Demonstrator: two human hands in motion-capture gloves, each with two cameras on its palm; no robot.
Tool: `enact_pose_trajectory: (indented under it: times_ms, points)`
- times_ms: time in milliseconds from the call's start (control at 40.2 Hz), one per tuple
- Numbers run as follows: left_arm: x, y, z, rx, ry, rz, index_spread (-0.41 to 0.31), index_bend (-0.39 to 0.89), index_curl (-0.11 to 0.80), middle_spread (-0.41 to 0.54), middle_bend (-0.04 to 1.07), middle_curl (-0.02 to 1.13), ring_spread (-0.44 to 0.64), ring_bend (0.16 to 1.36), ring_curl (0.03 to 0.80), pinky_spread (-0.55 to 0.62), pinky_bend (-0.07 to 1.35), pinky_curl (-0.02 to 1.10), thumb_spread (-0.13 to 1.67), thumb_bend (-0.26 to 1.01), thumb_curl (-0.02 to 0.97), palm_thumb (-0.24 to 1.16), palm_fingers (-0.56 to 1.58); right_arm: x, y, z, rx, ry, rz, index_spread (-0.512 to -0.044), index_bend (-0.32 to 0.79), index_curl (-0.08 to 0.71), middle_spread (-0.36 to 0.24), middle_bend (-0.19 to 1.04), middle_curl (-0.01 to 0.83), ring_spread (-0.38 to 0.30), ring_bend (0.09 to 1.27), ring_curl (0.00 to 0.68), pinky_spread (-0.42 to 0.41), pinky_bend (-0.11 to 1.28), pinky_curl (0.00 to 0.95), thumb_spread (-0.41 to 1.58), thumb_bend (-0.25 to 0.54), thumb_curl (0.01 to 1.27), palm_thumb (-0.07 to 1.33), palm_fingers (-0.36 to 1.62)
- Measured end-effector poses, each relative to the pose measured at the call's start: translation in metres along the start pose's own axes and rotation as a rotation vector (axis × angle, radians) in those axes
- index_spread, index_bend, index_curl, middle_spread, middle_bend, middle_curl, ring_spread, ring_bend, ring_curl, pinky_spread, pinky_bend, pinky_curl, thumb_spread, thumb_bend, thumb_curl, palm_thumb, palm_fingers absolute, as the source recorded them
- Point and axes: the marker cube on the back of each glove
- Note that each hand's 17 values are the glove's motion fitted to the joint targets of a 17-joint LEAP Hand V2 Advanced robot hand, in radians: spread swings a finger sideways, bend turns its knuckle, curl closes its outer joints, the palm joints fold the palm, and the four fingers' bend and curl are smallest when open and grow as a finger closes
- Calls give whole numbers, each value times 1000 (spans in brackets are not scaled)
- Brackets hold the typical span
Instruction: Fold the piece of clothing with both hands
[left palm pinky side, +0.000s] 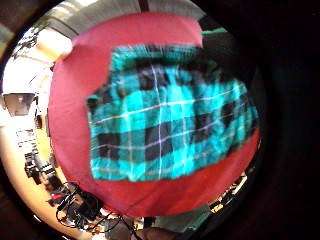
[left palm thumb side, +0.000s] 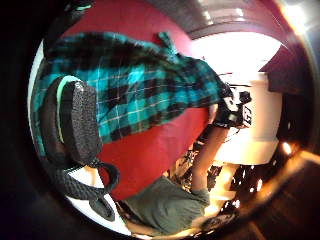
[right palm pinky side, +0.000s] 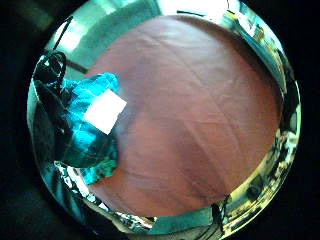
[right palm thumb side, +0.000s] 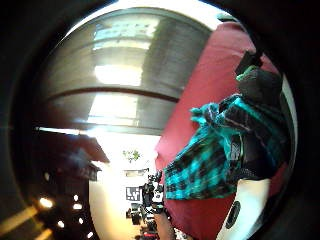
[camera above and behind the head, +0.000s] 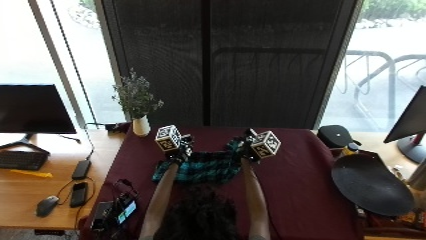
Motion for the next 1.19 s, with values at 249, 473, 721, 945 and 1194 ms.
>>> enact_pose_trajectory:
  times_ms: [249, 473, 721, 945, 1194]
  points:
    - [-20, 32, -77, 248, -23, -38, -94, 137, 352, -25, 253, 404, 171, 555, 350, 256, 455, 380, 1553, 120, 214, 294, 432, -138, 81, 36, -30, 109, -270, -293, 100, 196, -172, 155, 384, -251, 635, 435, -338, 714, 366, 765, -11, 560, 1048, 1089]
    - [-77, 23, -64, 289, 30, -106, -99, 144, 350, -34, 242, 413, 150, 536, 345, 232, 432, 378, 1567, 152, 234, 357, 460, -188, 148, 155, -182, 104, -475, -298, 96, 209, -180, 160, 382, -264, 618, 434, -351, 693, 364, 667, -27, 590, 1050, 1095]
    - [-93, 34, -58, 309, 23, -130, -101, 142, 348, -38, 221, 417, 143, 519, 341, 221, 414, 376, 1574, 176, 251, 405, 475, -182, 202, 233, -273, 228, -584, -297, 102, 222, -186, 165, 386, -270, 593, 433, -353, 672, 362, 587, -30, 617, 1052, 1107]
    - [-76, 61, -57, 268, 0, -143, -102, 137, 344, -39, 207, 420, 140, 513, 340, 216, 397, 377, 1576, 189, 258, 421, 483, -173, 207, 230, -529, 184, -747, -298, 94, 227, -195, 142, 380, -278, 583, 434, -352, 666, 364, 554, -27, 632, 1058, 1074]
    - [-64, 64, -57, 161, -234, -168, -102, 135, 339, -39, 197, 425, 140, 511, 339, 216, 382, 380, 1572, 192, 260, 420, 488, -146, 162, 115, -910, 546, -811, -320, 157, 262, -62, 85, 303, -89, 501, 438, -60, 657, 385, 993, -42, 549, 864, 450]
